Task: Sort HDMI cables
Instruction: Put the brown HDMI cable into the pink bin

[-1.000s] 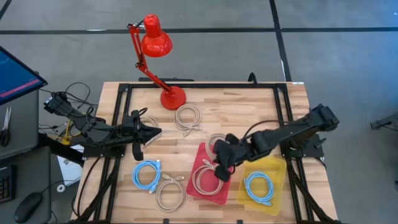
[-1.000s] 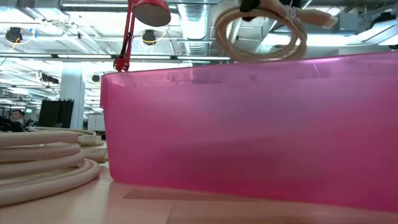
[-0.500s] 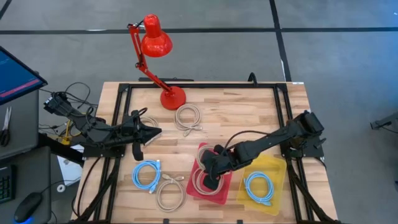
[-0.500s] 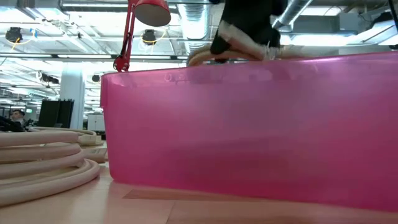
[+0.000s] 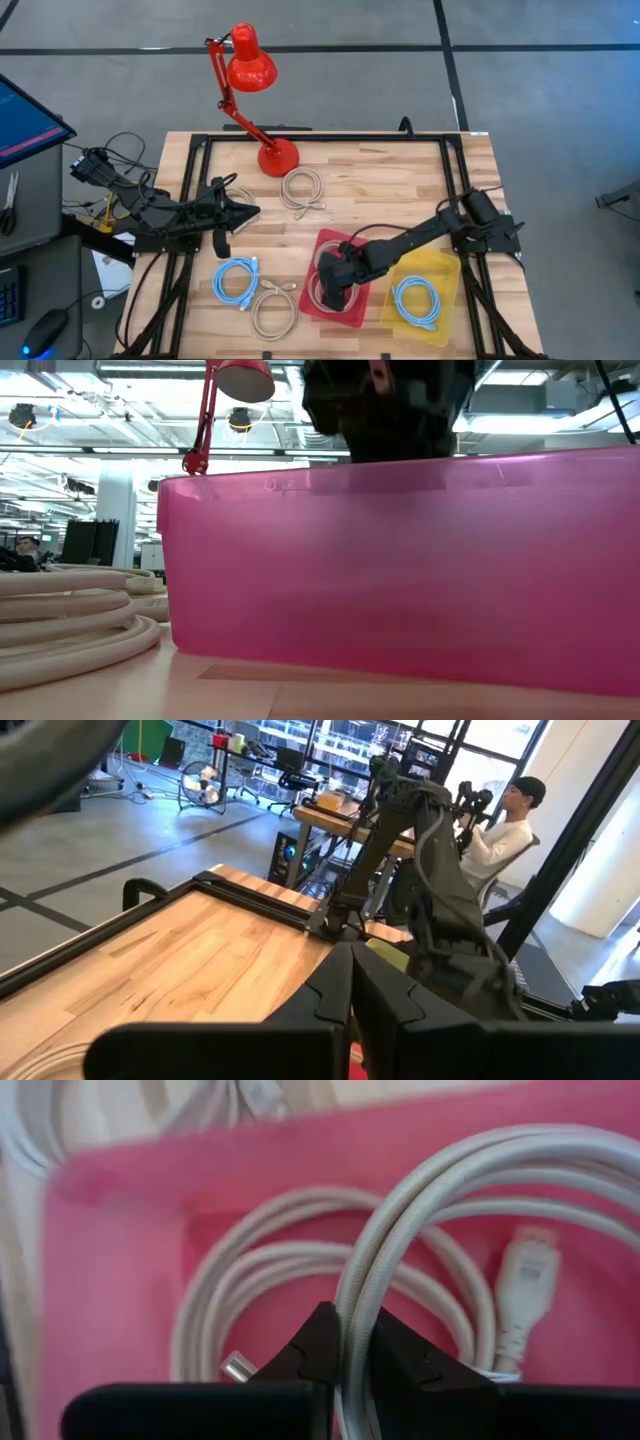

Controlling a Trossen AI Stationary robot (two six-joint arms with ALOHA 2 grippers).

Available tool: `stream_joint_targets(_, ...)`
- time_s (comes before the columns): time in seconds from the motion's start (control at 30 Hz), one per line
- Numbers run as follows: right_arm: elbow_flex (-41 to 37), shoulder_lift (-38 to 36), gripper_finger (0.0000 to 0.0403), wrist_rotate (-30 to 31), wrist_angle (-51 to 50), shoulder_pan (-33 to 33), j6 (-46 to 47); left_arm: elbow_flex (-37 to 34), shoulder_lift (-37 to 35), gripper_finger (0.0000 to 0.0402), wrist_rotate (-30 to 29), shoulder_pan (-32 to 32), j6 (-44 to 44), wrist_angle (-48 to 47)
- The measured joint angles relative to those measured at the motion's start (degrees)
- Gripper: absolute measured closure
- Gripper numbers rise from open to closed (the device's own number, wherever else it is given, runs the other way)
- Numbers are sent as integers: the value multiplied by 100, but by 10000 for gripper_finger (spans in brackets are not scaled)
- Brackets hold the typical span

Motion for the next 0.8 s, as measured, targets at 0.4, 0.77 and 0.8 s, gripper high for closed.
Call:
stream_joint_targets(0.4, 1, 103, 356, -106, 24, -17, -16, 0, 2, 394, 0, 2, 1, -2)
stream_joint_targets(0.77, 1, -406, 221, -895, 15, -223, -173, 0, 2, 394, 0, 2, 2, -2)
stream_joint_targets(0.8, 1, -490, 218, -899, 16, -242, -258, 0, 2, 394, 0, 2, 2, -2)
